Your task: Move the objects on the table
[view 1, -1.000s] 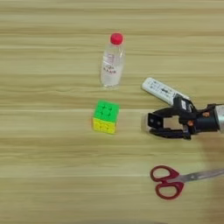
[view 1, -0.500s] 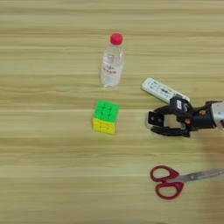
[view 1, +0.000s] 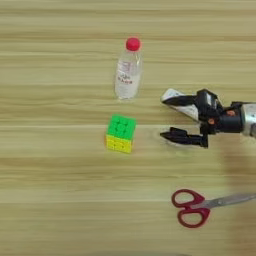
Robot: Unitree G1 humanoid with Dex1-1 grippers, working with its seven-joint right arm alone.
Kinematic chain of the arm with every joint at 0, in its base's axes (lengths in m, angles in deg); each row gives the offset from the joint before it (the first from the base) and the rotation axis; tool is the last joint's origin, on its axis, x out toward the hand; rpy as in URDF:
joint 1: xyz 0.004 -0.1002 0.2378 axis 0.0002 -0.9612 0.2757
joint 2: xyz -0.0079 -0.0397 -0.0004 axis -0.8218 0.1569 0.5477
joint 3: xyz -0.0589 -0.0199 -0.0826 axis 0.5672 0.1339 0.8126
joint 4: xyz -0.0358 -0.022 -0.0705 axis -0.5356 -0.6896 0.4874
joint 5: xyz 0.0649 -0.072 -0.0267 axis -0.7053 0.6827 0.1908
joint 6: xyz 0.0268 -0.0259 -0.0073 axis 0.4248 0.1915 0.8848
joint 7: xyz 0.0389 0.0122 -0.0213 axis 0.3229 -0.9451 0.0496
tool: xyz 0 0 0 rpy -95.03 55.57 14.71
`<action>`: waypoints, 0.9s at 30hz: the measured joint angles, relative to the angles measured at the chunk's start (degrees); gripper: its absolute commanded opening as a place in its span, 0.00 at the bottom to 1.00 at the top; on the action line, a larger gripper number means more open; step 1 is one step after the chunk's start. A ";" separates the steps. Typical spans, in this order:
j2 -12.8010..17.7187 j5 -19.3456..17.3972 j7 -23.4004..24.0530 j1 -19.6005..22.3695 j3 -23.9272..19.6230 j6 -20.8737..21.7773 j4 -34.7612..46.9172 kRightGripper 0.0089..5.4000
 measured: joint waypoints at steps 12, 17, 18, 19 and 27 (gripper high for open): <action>-3.96 2.22 2.28 -4.01 6.13 -3.88 8.49 1.00; -6.29 4.89 6.03 -3.95 8.37 -4.86 8.50 1.00; -6.79 5.35 6.49 -3.95 8.74 -4.94 8.46 1.00; -7.35 5.73 7.32 -3.95 9.26 -4.98 8.45 1.00; -10.70 8.45 12.93 -2.55 10.14 -6.09 6.69 1.00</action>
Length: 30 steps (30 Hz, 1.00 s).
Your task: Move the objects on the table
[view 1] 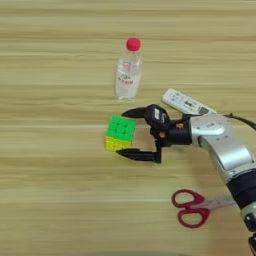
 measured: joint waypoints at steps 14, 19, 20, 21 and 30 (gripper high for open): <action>-1.82 2.08 3.21 0.27 0.93 -0.03 -3.43 0.90; -2.06 2.07 2.99 0.27 0.93 -0.03 -3.47 0.80; -2.09 2.07 2.98 0.27 0.93 -0.03 -3.47 0.77; -2.18 2.06 2.98 0.27 0.93 -0.03 -3.47 0.75; -2.39 1.61 2.86 0.28 0.71 -0.13 -3.49 0.62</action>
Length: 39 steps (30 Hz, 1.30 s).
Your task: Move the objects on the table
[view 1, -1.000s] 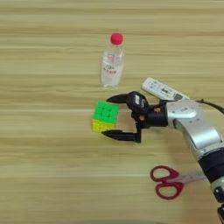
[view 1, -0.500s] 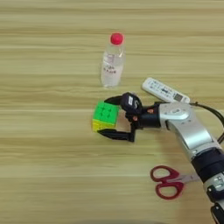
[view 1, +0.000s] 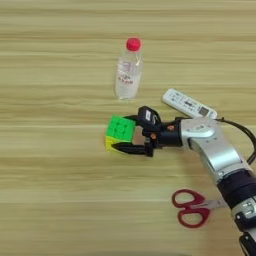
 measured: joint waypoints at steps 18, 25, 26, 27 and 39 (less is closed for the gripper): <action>1.20 -6.66 -1.66 1.52 -5.78 -2.39 7.18 0.62; 6.32 -10.81 -6.63 2.14 -10.23 -2.16 8.89 0.62; 7.92 -11.52 -7.80 2.14 -11.49 -1.97 8.56 0.62; 8.98 -11.77 -8.32 2.15 -12.40 -1.87 8.34 0.62; 17.20 -14.16 -15.16 3.43 -20.81 3.90 -3.41 0.62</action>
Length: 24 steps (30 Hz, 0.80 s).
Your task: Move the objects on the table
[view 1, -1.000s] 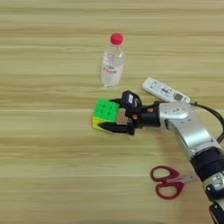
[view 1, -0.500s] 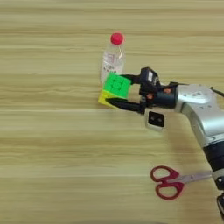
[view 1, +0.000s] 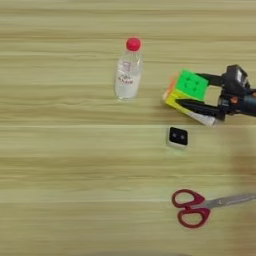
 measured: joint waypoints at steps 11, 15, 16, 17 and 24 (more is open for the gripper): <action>4.54 1.69 -1.96 1.27 -2.36 6.93 -15.13 0.62; 5.64 1.72 -2.51 2.69 -3.67 10.47 -21.37 0.62; 6.01 1.71 -3.08 2.87 -4.09 11.34 -22.43 0.62; 6.40 1.70 -3.78 2.94 -4.32 11.81 -23.21 0.62; 7.71 1.76 -7.44 2.83 -5.22 18.98 -27.03 0.62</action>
